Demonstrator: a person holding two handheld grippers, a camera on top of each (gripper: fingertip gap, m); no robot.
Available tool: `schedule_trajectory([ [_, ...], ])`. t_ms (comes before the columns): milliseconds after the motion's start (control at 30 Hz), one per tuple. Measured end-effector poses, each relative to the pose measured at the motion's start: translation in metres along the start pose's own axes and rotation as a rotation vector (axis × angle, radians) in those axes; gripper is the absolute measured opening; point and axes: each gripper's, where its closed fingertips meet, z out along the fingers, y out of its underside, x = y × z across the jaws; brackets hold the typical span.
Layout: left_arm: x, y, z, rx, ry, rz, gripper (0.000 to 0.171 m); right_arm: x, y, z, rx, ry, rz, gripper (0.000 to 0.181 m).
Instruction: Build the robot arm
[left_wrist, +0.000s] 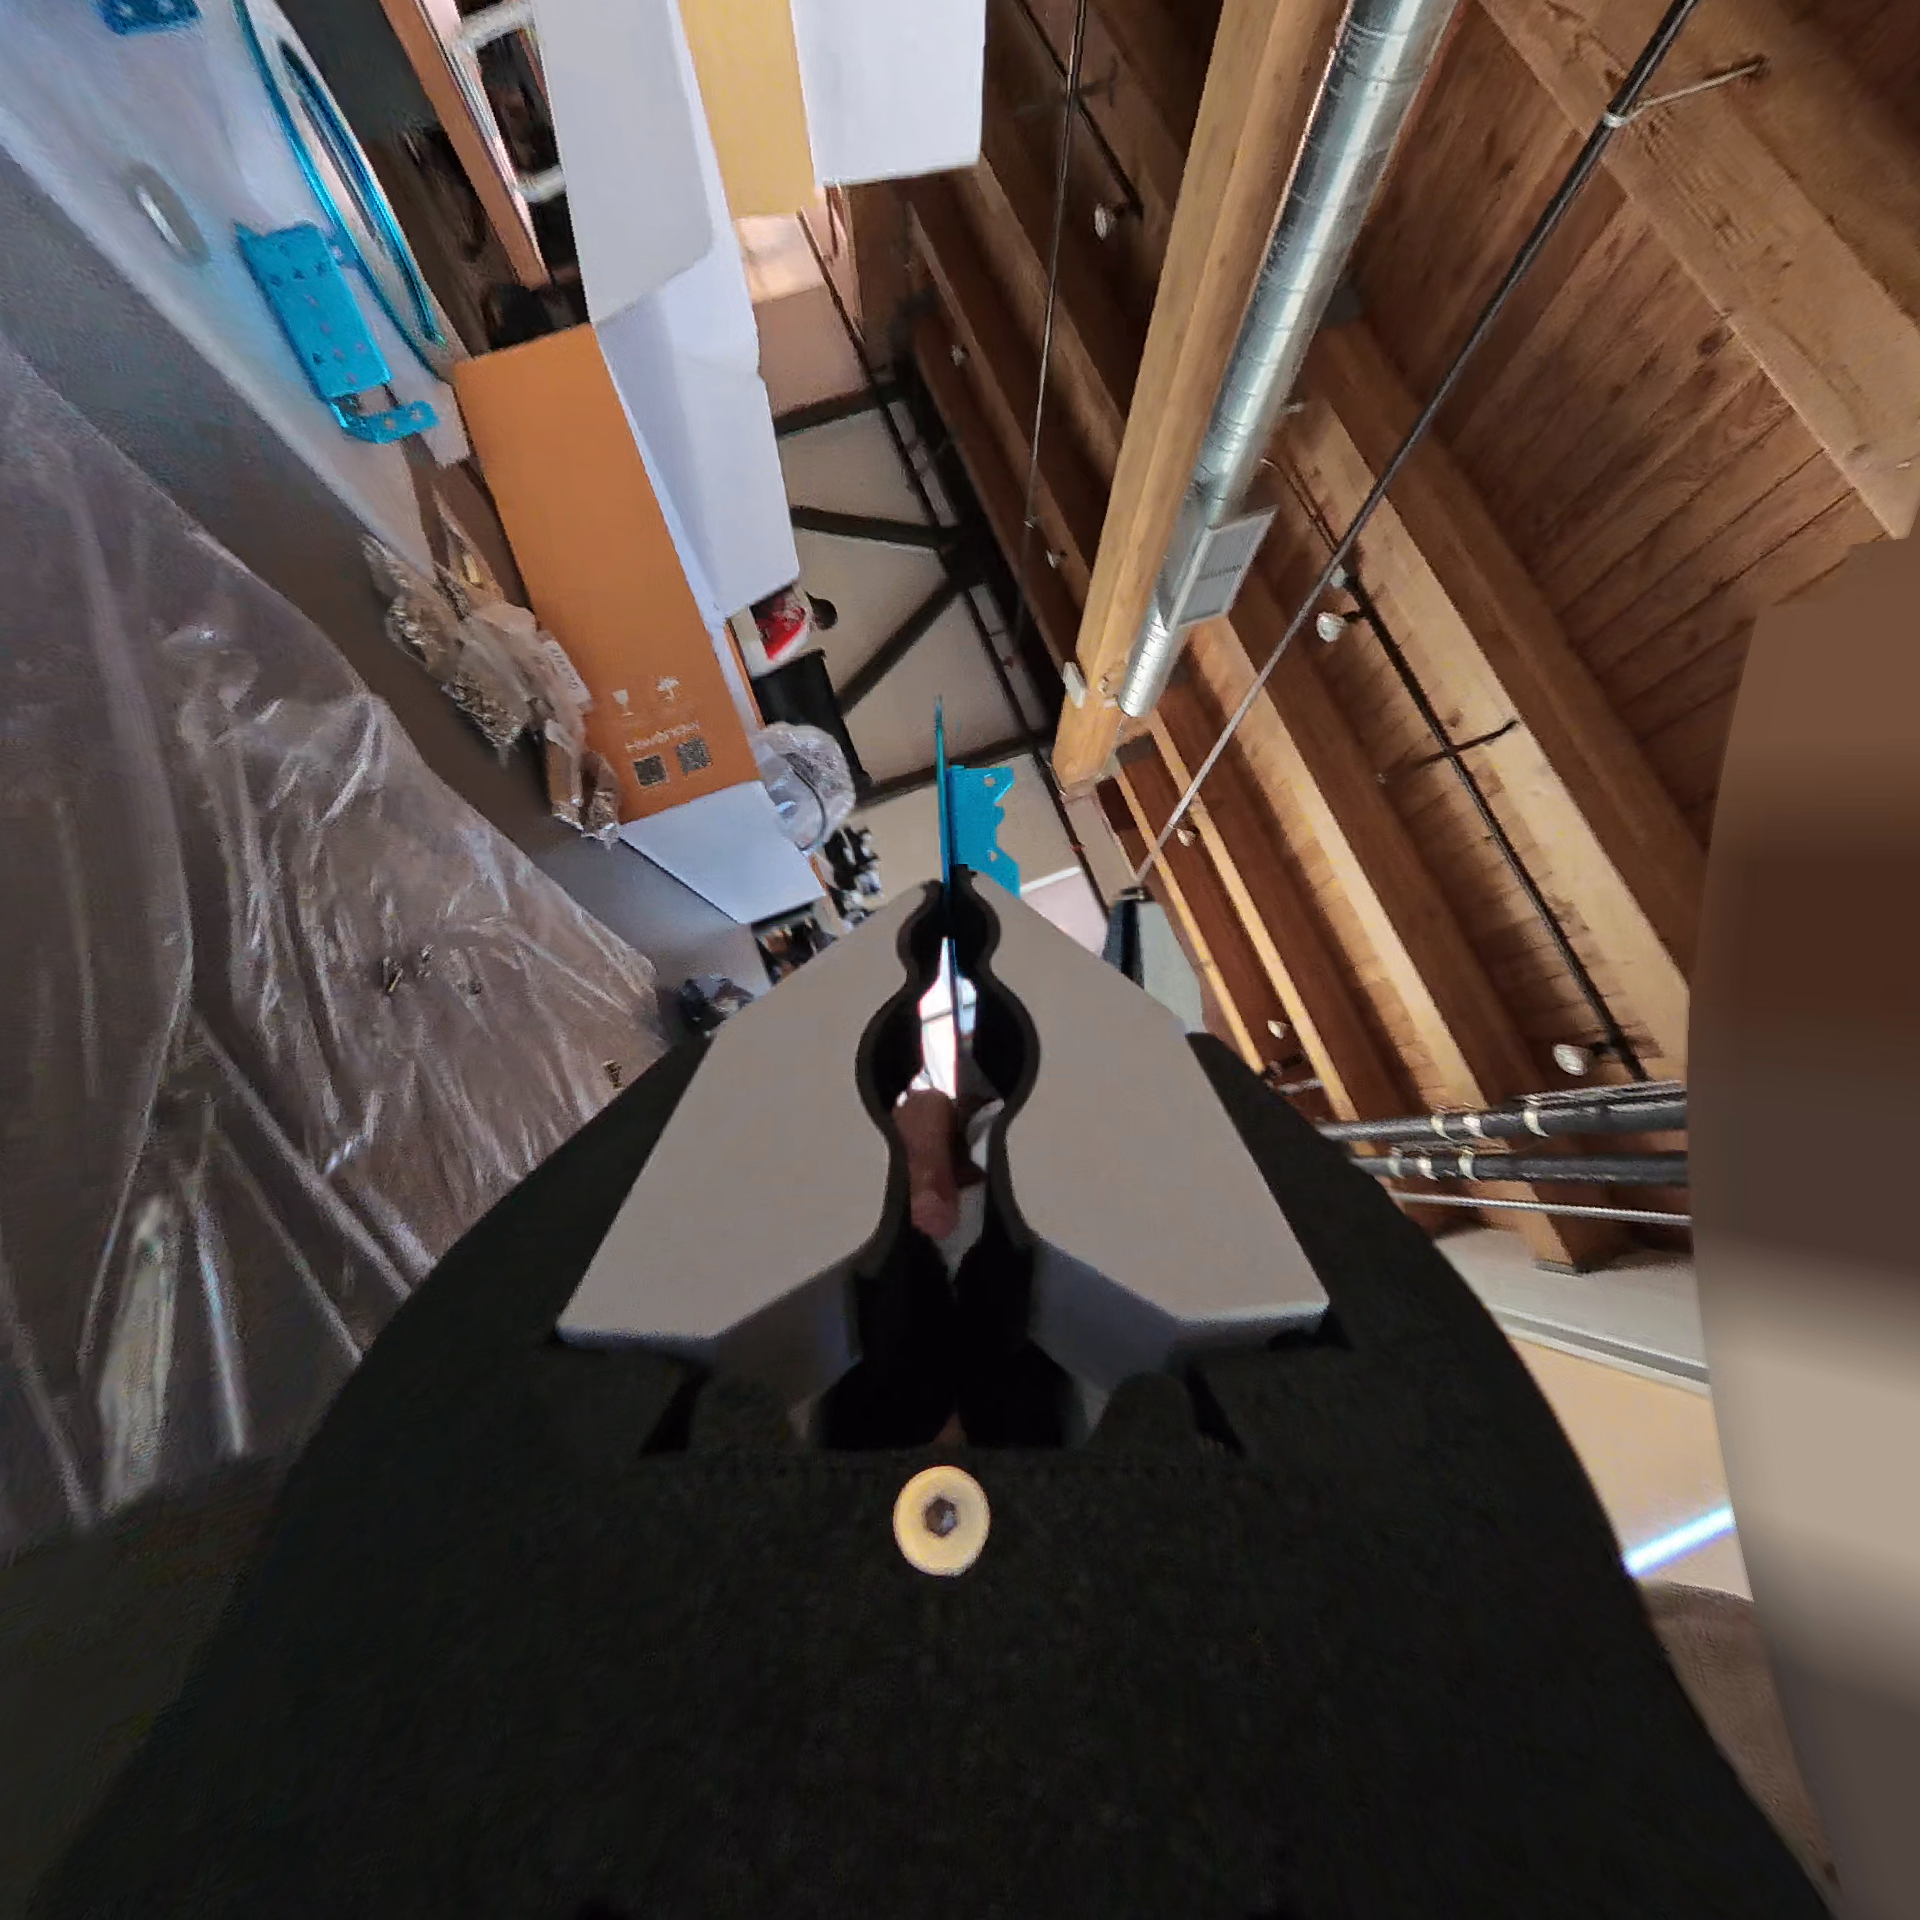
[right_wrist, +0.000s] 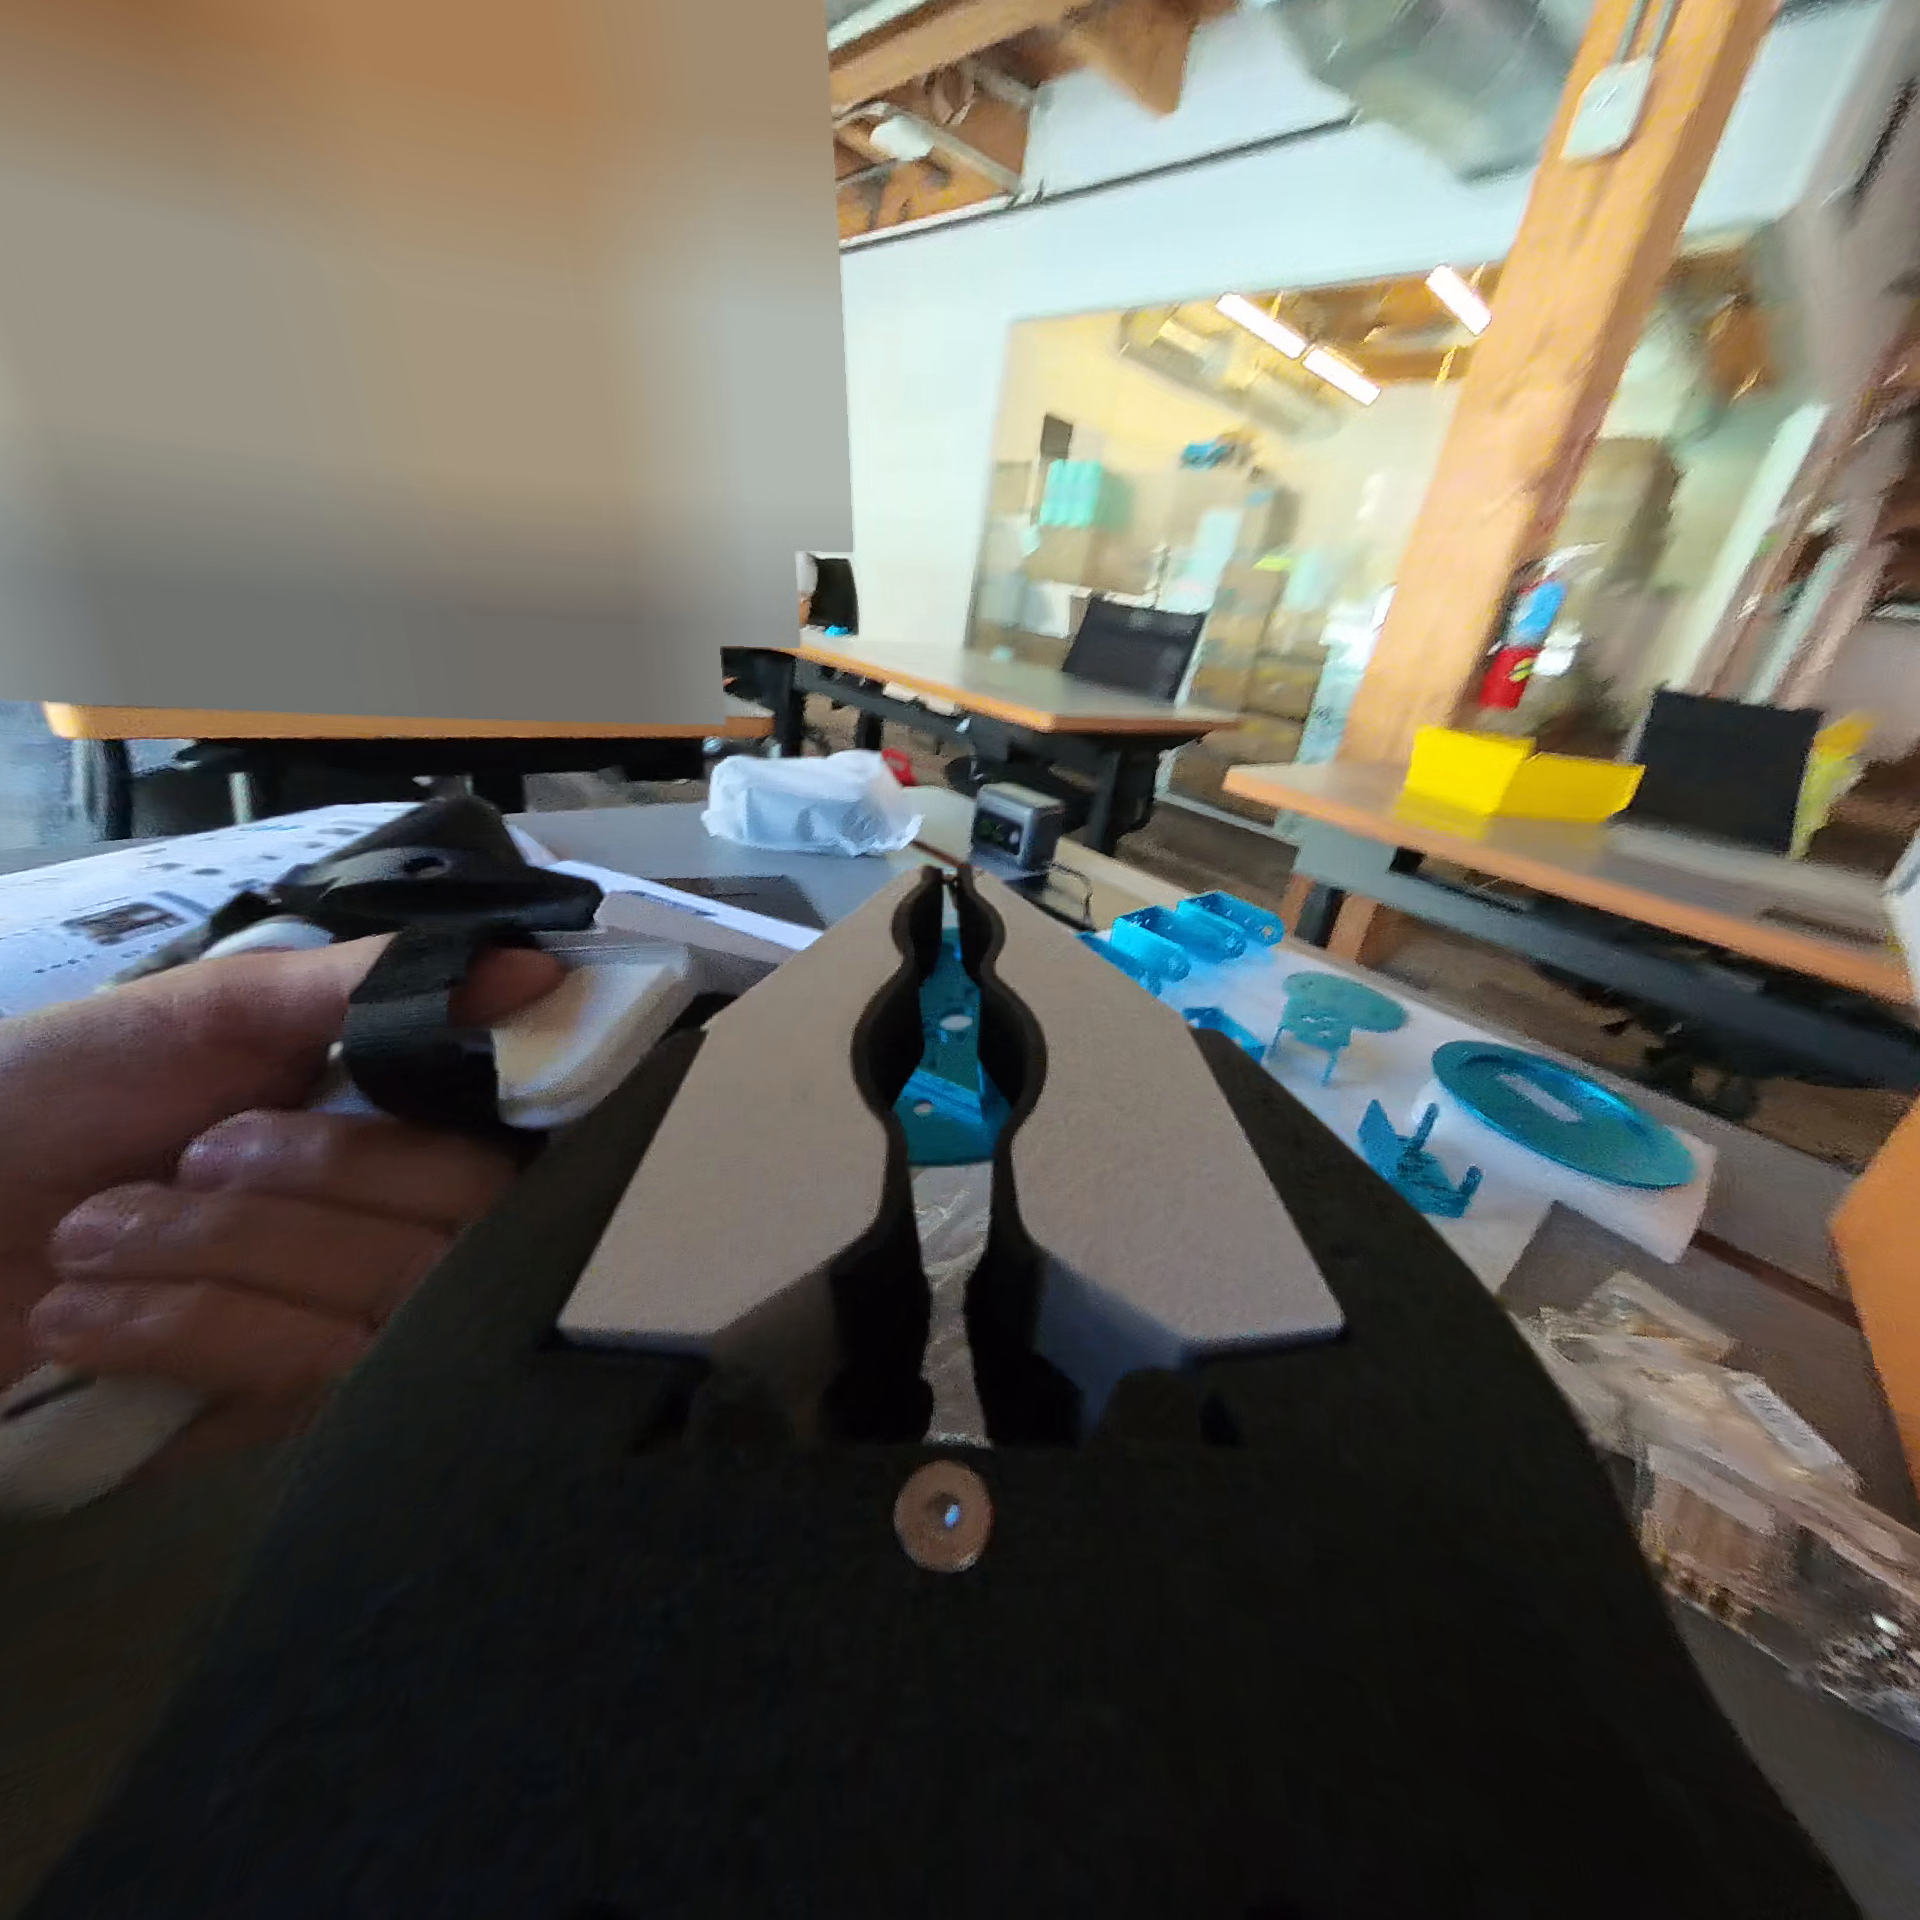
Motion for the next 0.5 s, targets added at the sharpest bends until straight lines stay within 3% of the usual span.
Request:
schedule_trajectory([
  [133, 0.006, 0.014, -0.025, 0.112, -0.045, 0.101, 0.0, -0.022, -0.001, -0.017, 0.032, 0.01, -0.002, 0.001],
  [200, 0.01, 0.022, -0.036, 0.15, -0.045, 0.135, 0.0, -0.034, 0.0, -0.02, 0.043, -0.024, 0.094, 0.001],
  [500, 0.003, 0.036, -0.05, 0.165, -0.054, 0.087, 0.0, -0.057, 0.023, -0.019, -0.049, -0.054, 0.244, 0.001],
])
